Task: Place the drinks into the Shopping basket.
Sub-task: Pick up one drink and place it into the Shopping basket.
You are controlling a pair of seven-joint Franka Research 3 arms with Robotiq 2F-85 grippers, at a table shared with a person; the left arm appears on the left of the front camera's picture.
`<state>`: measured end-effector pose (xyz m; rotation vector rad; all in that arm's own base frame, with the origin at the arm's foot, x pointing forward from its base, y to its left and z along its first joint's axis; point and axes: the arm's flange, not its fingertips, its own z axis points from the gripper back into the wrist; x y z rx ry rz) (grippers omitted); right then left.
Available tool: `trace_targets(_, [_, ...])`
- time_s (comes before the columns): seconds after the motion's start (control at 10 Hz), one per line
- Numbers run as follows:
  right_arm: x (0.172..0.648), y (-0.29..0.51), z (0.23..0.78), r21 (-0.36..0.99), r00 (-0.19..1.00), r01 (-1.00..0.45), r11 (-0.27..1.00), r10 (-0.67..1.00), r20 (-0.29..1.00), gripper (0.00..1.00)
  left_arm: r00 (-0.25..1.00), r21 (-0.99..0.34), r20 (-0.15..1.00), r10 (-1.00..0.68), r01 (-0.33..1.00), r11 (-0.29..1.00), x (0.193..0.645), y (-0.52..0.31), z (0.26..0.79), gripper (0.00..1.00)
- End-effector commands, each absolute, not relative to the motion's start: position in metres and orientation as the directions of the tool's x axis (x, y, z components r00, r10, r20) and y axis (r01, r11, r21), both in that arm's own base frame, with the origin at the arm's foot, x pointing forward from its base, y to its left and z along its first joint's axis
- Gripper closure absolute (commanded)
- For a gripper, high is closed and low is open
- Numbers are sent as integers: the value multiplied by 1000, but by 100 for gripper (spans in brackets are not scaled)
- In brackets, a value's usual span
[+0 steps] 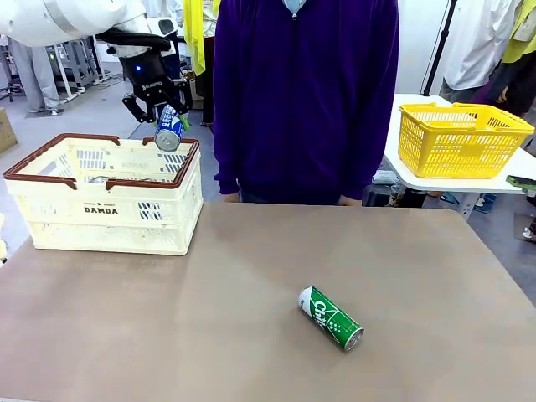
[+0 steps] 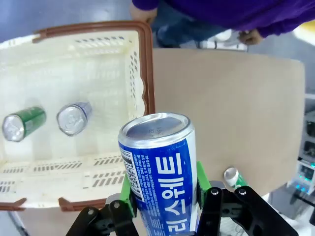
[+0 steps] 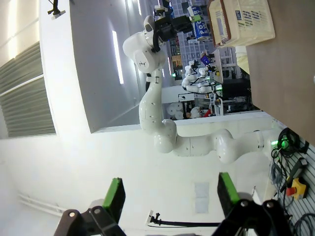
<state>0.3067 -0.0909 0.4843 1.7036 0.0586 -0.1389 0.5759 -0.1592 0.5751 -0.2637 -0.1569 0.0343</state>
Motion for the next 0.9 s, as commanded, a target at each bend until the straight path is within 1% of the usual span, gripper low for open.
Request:
trace_targets(0.0, [305, -93, 488, 983, 990, 133, -128, -27, -137, 0, 996, -246, 93, 2, 22, 969, 562, -162, 578, 100])
trace_targets(0.1, [305, -93, 488, 983, 990, 133, -128, -27, -137, 0, 996, -246, 93, 2, 22, 969, 562, -162, 578, 100])
trace_targets(0.2, [305, -93, 488, 983, 990, 133, -128, -27, -137, 0, 991, -257, 127, 41, -7, 966, 573, -162, 572, 100])
trace_targets(0.3, [305, -93, 488, 983, 990, 133, -128, -27, -137, 0, 981, -167, 181, -70, 101, 981, 576, -166, 560, 100])
trace_targets(0.4, [305, -93, 488, 983, 990, 133, -128, -27, -137, 0, 979, -160, 161, -128, 154, 975, 592, -158, 549, 100])
trace_targets(0.6, [305, -93, 488, 983, 990, 133, -128, -27, -137, 0, 970, -125, 163, -180, 201, 972, 609, -146, 523, 100])
trace_targets(0.8, [305, -93, 488, 983, 990, 133, -128, -27, -137, 0, 976, -118, 156, -154, 173, 978, 619, -136, 504, 100])
